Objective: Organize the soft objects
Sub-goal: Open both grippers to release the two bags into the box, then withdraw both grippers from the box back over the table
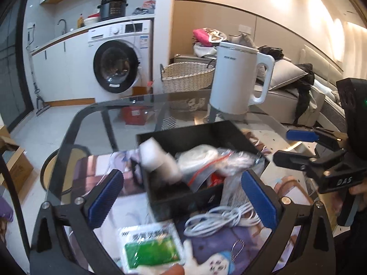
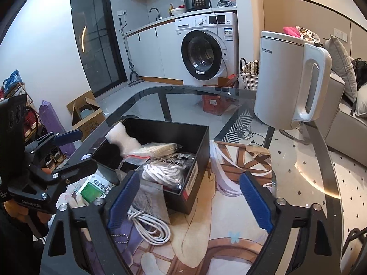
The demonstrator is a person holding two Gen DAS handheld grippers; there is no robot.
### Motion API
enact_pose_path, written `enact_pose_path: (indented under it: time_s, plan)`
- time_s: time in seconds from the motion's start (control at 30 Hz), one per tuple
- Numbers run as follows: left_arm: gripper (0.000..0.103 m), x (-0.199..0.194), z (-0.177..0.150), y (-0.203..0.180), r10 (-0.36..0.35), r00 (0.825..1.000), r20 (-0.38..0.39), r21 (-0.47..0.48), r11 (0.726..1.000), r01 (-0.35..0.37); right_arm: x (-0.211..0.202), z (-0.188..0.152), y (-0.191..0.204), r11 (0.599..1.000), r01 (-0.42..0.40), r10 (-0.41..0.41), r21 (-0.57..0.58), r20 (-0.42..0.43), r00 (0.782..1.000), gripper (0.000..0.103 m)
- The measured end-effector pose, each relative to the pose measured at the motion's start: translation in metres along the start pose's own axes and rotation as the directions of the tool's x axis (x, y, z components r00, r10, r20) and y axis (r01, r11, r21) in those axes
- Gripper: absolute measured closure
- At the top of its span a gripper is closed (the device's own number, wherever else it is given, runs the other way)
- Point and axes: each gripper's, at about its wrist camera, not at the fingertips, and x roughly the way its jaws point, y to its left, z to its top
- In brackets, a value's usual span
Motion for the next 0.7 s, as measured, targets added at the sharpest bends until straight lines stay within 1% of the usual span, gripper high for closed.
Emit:
enact_pose_path:
  time_s: [0.07, 0.17, 0.23, 0.33, 0.43, 0.47, 0.53, 0.6, 0.7]
  plan:
    - [0.000, -0.003, -0.005, 0.007, 0.021, 1.000, -0.006, -0.020, 1.000, -0.022, -0.001, -0.003, 0.003, 1.000, -0.010, 0.010, -0.002, 0.002, 1.000, 0.001]
    - [0.000, -0.005, -0.014, 0.017, 0.029, 0.999, -0.024, -0.063, 0.998, -0.031, -0.003, -0.008, 0.008, 1.000, -0.029, 0.029, -0.005, 0.000, 1.000, 0.001]
    - [0.000, -0.006, -0.020, 0.021, 0.048, 0.998, -0.035, -0.084, 0.995, -0.051, -0.002, -0.011, 0.011, 1.000, -0.030, 0.030, -0.005, -0.006, 1.000, 0.001]
    - [0.000, -0.007, -0.031, 0.027, 0.043, 0.998, -0.054, -0.125, 0.991, -0.050, 0.001, -0.017, 0.016, 0.999, -0.037, 0.037, -0.006, -0.025, 0.999, 0.001]
    - [0.000, -0.009, -0.039, 0.025, 0.051, 0.997, -0.059, -0.112, 0.992, -0.057, 0.004, -0.023, 0.022, 0.999, -0.034, 0.033, -0.015, -0.046, 0.998, 0.001]
    - [0.000, -0.009, -0.041, 0.023, 0.065, 0.996, -0.060, -0.093, 0.993, -0.070, 0.005, -0.025, 0.022, 0.999, -0.038, 0.037, -0.017, -0.050, 0.998, 0.001]
    - [0.000, -0.009, -0.043, 0.023, 0.086, 0.995, -0.056, -0.086, 0.992, -0.091, 0.007, -0.030, 0.027, 0.999, -0.036, 0.035, -0.020, -0.061, 0.998, 0.001]
    - [0.000, -0.010, -0.045, 0.027, 0.086, 0.995, -0.059, -0.113, 0.989, -0.092, 0.009, -0.033, 0.029, 0.999, -0.035, 0.033, -0.020, -0.075, 0.997, 0.001]
    - [0.000, -0.015, -0.048, 0.034, 0.064, 0.997, -0.052, -0.164, 0.984, -0.072, 0.013, -0.040, 0.033, 0.999, -0.035, 0.033, -0.020, -0.096, 0.995, 0.001]
